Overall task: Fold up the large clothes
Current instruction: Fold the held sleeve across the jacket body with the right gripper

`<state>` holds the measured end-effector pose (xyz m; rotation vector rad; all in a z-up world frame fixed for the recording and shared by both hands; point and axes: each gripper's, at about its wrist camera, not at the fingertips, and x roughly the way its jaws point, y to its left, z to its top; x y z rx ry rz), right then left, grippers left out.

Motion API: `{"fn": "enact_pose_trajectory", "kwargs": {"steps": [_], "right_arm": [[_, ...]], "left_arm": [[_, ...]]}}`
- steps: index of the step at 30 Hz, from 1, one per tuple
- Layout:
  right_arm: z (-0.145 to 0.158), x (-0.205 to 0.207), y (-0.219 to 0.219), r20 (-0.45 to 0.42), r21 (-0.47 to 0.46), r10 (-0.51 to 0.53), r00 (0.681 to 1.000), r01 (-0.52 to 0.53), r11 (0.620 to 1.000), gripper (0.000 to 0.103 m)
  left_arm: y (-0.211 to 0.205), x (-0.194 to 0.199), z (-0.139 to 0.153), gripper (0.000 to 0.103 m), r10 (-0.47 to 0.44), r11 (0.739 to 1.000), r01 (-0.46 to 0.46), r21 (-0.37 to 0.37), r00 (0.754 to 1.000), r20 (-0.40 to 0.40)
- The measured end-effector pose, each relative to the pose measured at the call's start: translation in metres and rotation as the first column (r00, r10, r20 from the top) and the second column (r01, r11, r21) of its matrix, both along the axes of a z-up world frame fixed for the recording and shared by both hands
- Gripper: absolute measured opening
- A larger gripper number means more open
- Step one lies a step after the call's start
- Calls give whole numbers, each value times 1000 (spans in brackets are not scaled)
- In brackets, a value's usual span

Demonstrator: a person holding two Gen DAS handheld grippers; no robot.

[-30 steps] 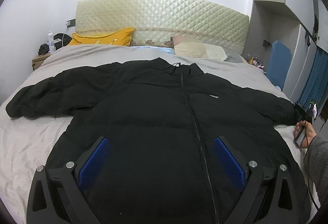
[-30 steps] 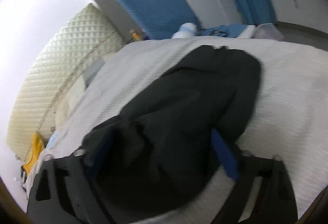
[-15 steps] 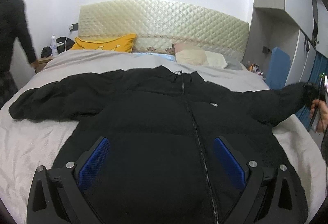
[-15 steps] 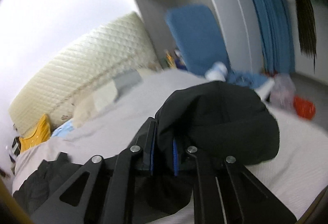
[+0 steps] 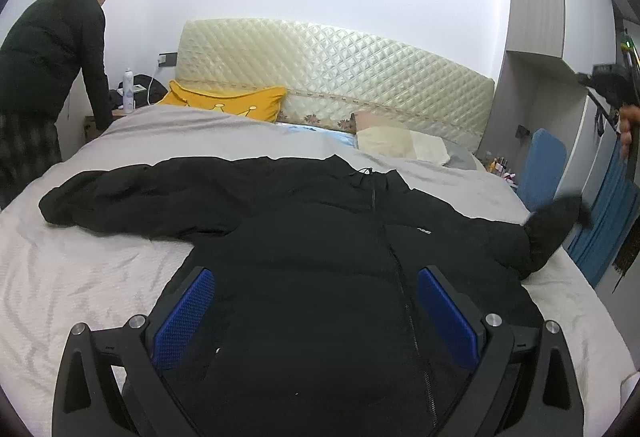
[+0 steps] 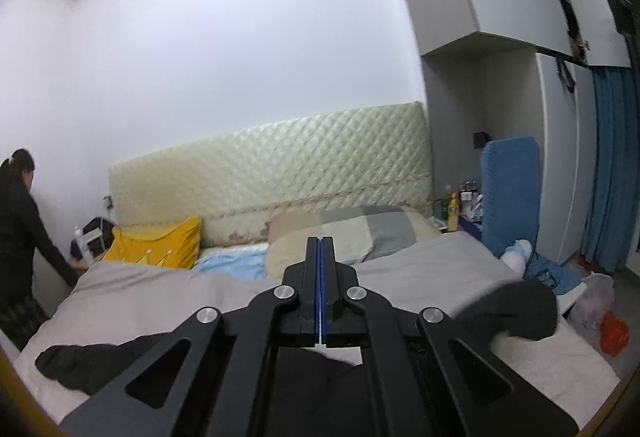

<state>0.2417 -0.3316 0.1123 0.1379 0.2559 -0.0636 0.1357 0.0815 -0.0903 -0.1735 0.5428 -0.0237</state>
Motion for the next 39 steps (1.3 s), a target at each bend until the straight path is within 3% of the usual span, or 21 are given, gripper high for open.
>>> {"fn": "enact_pose_trajectory", "kwargs": {"steps": [3,7,14,16,17,18,20,21,25,27,32,34,39], "right_arm": [[-8,-1,6,-31,-7,-11,999,11,1000,0],[-35,-1,-21,-70,-3,-66,995,66,998,0],[-128,-11,-120,-213,93,-212,954,235,967,0],[-157,-18,-151,-246,153,-242,939,284,947,5],[-174,-23,-168,-265,192,-261,928,316,929,17],[-188,-26,-180,-279,218,-277,919,342,914,42],[-221,-34,-211,-295,281,-323,899,405,870,70],[-233,-36,-222,-299,306,-339,892,426,851,72],[-298,-38,-269,-379,433,-369,849,515,740,74],[-322,-37,-286,-387,489,-369,845,528,694,74],[-363,-19,-321,-385,564,-368,846,531,632,74],[-365,-13,-330,-338,594,-366,867,498,632,74],[-353,15,-341,-243,605,-294,925,381,699,70]], "left_arm": [[2,3,-3,102,3,1000,-3,6,1000,-18],[2,11,-9,102,-12,1000,12,-8,999,-47],[-13,17,-17,102,-45,999,47,24,997,-58],[-20,18,-18,102,-58,998,61,36,996,-62],[-24,19,-18,102,-63,997,66,48,996,-59],[-28,19,-19,102,-64,996,68,62,996,-57],[-34,20,-21,102,-65,994,70,84,996,-59],[-36,22,-22,102,-64,994,70,88,996,-62],[-41,26,-24,102,-55,994,60,90,997,-61],[-43,29,-25,102,-47,994,52,95,997,-58],[-49,39,-32,102,-34,995,40,95,997,-62],[-52,42,-34,102,-26,995,31,95,998,-56],[-56,51,-36,102,-13,996,17,85,999,-43]]}}
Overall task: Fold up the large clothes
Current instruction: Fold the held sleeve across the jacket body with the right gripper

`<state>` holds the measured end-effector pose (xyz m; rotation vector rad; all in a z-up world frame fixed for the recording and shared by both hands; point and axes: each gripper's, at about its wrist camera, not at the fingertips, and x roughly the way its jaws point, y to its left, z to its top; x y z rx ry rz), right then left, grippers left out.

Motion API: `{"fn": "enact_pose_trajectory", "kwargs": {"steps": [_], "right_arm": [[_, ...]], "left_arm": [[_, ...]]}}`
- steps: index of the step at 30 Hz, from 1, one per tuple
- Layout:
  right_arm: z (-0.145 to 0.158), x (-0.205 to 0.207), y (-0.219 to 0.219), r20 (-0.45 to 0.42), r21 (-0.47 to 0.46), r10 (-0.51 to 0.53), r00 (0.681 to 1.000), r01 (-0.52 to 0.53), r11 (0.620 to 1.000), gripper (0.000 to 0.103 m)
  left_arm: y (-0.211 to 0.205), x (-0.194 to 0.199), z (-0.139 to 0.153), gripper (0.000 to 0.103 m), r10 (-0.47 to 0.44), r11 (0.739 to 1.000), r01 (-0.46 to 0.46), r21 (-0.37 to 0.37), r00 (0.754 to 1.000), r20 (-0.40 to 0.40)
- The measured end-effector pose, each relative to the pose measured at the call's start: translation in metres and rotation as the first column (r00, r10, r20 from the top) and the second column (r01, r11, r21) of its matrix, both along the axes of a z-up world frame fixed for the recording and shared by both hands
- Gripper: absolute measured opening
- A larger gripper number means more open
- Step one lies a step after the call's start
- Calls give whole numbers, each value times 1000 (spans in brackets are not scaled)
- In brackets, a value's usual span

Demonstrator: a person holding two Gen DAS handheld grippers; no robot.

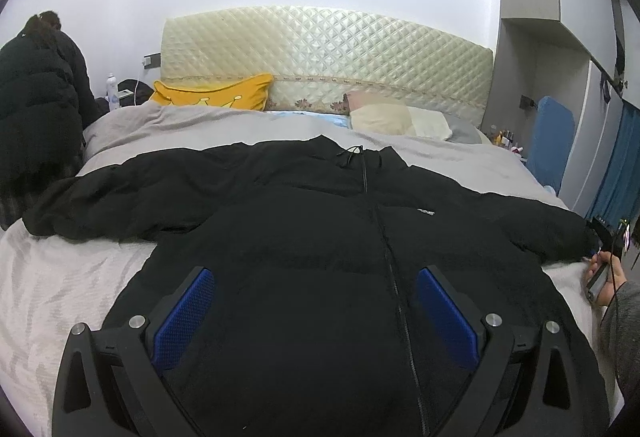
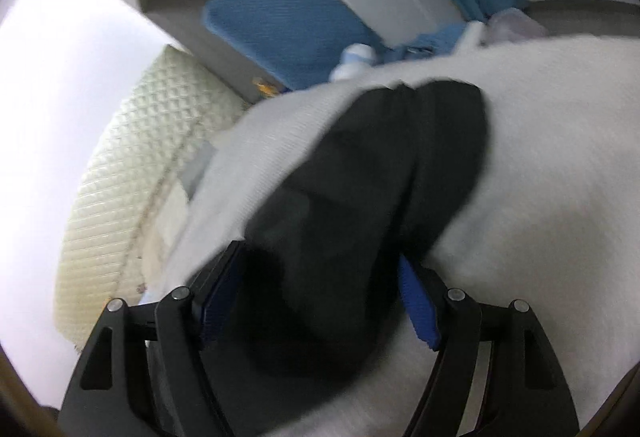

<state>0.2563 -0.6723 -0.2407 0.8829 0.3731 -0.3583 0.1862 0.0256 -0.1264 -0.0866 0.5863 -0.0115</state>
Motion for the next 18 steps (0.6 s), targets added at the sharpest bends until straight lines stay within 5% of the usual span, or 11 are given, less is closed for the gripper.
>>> {"fn": "enact_pose_trajectory", "kwargs": {"steps": [1,3,4,11,18], "right_arm": [[6,9,2,-11,-22,30,999,-30,999,65],[19,24,10,-78,-97,70,994,-78,992,21],[29,29,16,-100,-133,85,991,-98,986,12],[142,32,81,-26,-353,151,988,-151,923,5],[270,35,252,24,-581,401,916,-313,751,5]], "left_arm": [[-2,2,0,102,2,1000,-2,-1,1000,-1],[-4,5,0,102,-1,1000,1,-4,1000,-1],[-6,6,0,102,-3,1000,3,3,1000,-1],[-3,-1,7,102,6,999,-6,34,1000,12],[25,-29,31,102,30,999,-29,-16,997,67]]}}
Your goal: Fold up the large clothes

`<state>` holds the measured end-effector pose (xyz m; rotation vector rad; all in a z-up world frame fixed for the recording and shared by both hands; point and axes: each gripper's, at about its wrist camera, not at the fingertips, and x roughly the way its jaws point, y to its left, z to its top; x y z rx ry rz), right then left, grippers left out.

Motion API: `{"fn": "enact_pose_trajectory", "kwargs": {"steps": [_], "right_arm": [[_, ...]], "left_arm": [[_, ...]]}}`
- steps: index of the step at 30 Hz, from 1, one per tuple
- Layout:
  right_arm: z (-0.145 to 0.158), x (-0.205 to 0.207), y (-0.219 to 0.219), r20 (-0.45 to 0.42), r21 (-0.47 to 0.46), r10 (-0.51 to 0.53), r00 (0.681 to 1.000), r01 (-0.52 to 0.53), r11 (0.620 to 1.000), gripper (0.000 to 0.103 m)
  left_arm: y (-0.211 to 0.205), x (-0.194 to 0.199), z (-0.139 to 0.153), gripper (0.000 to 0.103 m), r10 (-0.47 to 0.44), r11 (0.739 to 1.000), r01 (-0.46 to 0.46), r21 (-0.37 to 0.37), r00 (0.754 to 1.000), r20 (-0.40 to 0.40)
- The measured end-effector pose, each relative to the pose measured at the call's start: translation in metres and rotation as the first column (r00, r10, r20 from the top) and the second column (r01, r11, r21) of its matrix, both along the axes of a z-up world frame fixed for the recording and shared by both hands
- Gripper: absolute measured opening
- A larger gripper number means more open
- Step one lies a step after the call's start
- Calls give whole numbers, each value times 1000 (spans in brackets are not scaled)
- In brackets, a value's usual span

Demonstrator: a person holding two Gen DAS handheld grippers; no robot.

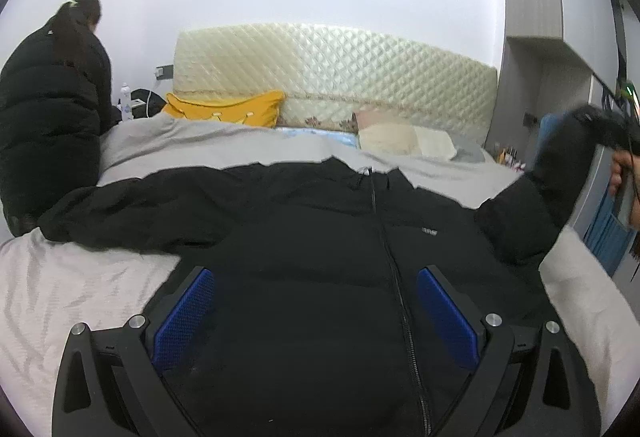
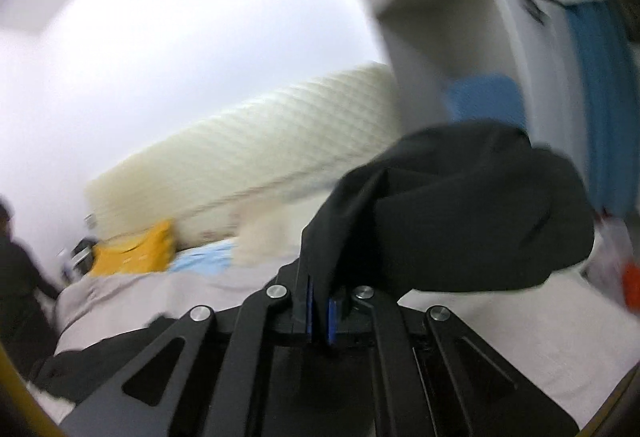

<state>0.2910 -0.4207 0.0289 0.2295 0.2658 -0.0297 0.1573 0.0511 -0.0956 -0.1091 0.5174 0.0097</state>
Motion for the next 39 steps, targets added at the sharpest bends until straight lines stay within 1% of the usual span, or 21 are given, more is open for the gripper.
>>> {"fn": "enact_pose_trajectory", "kwargs": {"steps": [2,4,5,8,11,13,15,18,21,23,25,27,29,31,32,34,35,36,38,39], "right_arm": [[20,0,66,-8,-95,87,996,-87,992,5],[25,1,125,-32,-189,161,986,-164,968,5],[24,1,156,-57,-234,199,978,-207,950,5],[9,3,227,-119,-290,282,952,-305,907,5],[-27,12,285,-195,-298,332,923,-378,877,5],[-60,15,323,-257,-322,351,901,-422,848,5],[-94,15,353,-309,-317,366,878,-458,830,5],[-152,14,392,-404,-304,377,834,-511,804,5],[-201,19,412,-495,-314,359,791,-548,775,5],[-216,18,421,-520,-328,345,781,-556,764,5],[-217,15,419,-525,-332,345,778,-561,758,7],[-208,11,409,-530,-283,370,763,-571,771,13],[-194,4,392,-532,-231,388,753,-570,788,16],[-187,1,385,-541,-217,405,737,-588,779,19],[-181,-6,382,-535,-225,410,739,-592,774,24],[-176,-24,371,-517,-212,422,745,-589,780,50],[-170,-33,364,-498,-193,432,752,-582,790,80],[-161,-47,357,-465,-194,438,769,-571,797,87],[-151,-63,343,-435,-194,433,789,-552,811,87],[-143,-73,335,-420,-189,419,805,-530,827,87]], "left_arm": [[8,-9,7,102,8,1000,-8,-2,1000,20],[15,-16,12,102,14,1000,-14,-3,999,31],[21,-20,15,102,22,1000,-21,-5,999,40],[38,-26,19,102,50,998,-49,-32,998,48],[56,-26,21,102,78,994,-75,-74,996,38],[66,-28,21,102,90,992,-86,-92,995,37],[75,-30,20,102,109,989,-105,-101,993,38],[85,-28,16,102,111,986,-108,-126,994,23],[88,-24,10,102,103,987,-102,-124,995,0],[85,-20,7,102,96,989,-97,-110,995,-6],[84,-18,4,102,86,991,-87,-106,996,-18],[83,-16,4,102,78,991,-80,-111,997,-22],[82,-14,5,102,74,991,-75,-111,997,-20],[80,-15,6,102,61,992,-62,-110,998,-19],[77,-17,8,102,51,993,-52,-107,999,-16],[73,-21,11,102,31,995,-32,-98,999,-11],[70,-23,14,102,19,995,-19,-95,1000,-6],[68,-26,15,102,12,995,-12,-94,1000,0],[64,-32,20,102,-5,996,6,-89,1000,14],[61,-34,21,102,-12,996,14,-85,1000,16]]}}
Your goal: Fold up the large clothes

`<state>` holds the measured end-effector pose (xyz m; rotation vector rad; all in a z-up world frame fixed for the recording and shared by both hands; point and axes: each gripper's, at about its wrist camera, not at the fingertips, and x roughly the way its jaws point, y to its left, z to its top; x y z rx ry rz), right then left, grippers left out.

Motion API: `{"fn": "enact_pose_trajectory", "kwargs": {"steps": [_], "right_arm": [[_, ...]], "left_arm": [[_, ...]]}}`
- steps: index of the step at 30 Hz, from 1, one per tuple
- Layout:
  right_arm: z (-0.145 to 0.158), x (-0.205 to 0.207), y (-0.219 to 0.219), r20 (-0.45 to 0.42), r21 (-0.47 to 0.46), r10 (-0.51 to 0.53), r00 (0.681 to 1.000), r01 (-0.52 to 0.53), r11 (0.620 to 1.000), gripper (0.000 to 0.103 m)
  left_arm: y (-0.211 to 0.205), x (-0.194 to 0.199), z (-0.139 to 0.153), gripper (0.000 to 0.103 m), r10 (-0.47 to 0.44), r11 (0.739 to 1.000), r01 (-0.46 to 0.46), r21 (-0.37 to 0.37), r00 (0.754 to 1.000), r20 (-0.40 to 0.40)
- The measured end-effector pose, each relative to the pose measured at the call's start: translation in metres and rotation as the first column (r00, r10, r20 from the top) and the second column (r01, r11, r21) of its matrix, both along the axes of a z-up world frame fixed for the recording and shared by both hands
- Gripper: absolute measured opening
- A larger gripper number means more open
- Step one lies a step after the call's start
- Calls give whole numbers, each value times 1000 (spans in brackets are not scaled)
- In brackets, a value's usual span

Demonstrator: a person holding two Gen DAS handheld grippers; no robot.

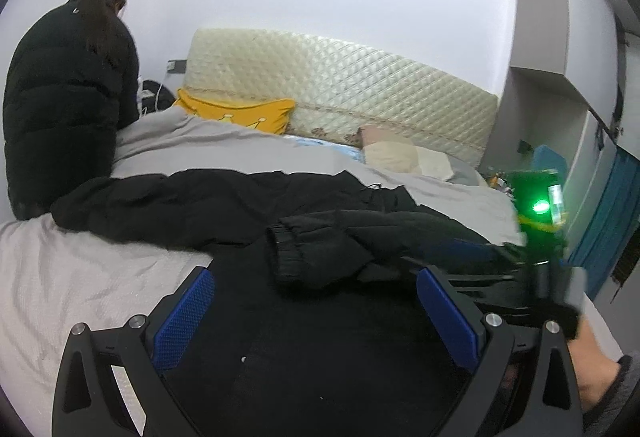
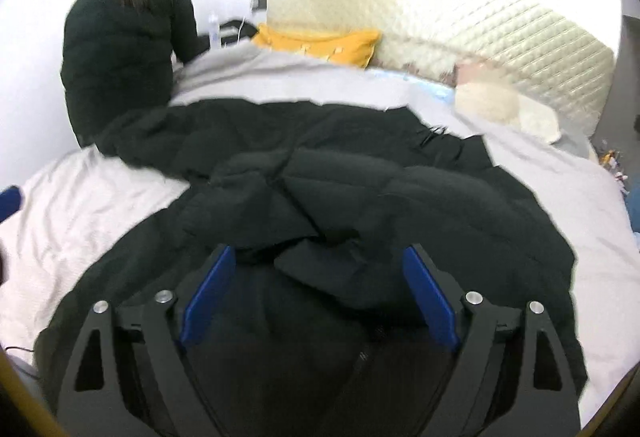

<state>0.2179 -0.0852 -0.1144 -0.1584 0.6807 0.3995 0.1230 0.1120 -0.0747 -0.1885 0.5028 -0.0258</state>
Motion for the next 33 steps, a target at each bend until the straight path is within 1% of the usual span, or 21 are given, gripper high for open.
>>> {"fn": "enact_pose_trajectory", "kwargs": {"steps": [3,6,8,10,12,16,20,22,23,25,26,28,31,33], "right_arm": [[22,-32,-32,41,75,-72,997,69,995,87],[41,-79,-70,76,147,-186,980,173,974,87],[49,-109,-87,107,158,-224,969,205,966,87],[55,-146,-102,145,148,-258,955,237,960,87],[58,-179,-116,174,154,-290,941,265,952,88],[56,-231,-135,190,174,-354,916,323,930,93],[53,-265,-147,197,204,-398,896,360,910,103],[48,-272,-150,192,211,-406,894,366,906,103],[44,-271,-150,181,209,-404,897,366,907,103],[39,-268,-151,170,197,-396,902,362,911,103],[37,-267,-150,169,190,-391,905,360,913,103],[31,-264,-147,158,183,-385,909,357,916,103],[21,-257,-145,123,175,-379,917,356,918,103],[14,-253,-142,98,168,-379,920,360,918,103]], "left_arm": [[-9,-11,5,102,-34,999,34,5,999,-3],[-16,-27,10,102,-53,999,53,9,998,16],[-22,-38,12,102,-67,998,67,21,997,24],[-30,-49,12,102,-86,996,86,28,996,26],[-35,-57,12,102,-94,995,93,41,995,28],[-47,-69,15,102,-115,992,113,58,993,29],[-49,-71,18,102,-125,991,123,58,992,31],[-43,-68,20,102,-126,991,125,44,992,21],[-36,-64,23,102,-126,992,126,14,992,11],[-11,-52,31,102,-123,990,122,-73,992,-12],[-1,-47,35,102,-118,989,116,-97,993,-24],[24,-35,46,102,-94,989,88,-114,994,-46],[84,-13,70,102,-21,992,13,-128,998,-56],[121,1,77,102,28,992,-36,-124,997,-67]]}}
